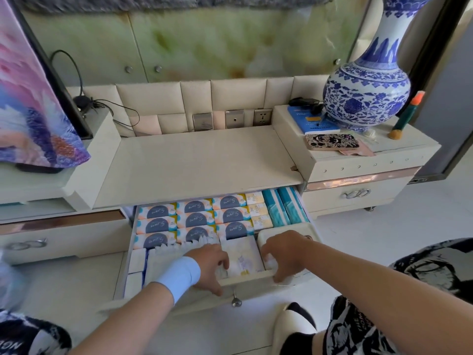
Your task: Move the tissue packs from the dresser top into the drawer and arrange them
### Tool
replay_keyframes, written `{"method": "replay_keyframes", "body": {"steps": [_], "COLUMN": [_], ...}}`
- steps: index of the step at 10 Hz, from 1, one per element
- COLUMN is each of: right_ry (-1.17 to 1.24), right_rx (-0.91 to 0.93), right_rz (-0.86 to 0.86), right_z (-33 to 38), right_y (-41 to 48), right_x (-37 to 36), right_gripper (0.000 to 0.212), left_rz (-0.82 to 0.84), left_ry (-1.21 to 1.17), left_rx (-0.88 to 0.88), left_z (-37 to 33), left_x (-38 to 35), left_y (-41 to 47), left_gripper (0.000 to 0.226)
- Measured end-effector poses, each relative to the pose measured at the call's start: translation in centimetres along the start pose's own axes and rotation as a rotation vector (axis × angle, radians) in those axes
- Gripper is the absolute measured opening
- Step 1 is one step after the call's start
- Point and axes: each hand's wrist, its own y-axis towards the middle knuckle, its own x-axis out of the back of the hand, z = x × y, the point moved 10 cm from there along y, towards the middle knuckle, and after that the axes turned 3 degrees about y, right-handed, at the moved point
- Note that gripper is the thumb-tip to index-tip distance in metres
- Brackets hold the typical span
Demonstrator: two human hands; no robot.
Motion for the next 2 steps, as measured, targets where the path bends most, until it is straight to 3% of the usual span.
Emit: {"method": "replay_keyframes", "body": {"steps": [2], "right_ry": [0.014], "right_rx": [-0.247], "right_rz": [-0.168], "right_z": [-2.7], "right_y": [0.5], "right_x": [2.2], "right_gripper": [0.055], "left_rz": [-0.226], "left_ry": [-0.214], "left_rx": [0.125], "left_z": [3.4], "left_x": [2.5], "left_y": [-0.4], "left_gripper": [0.04]}}
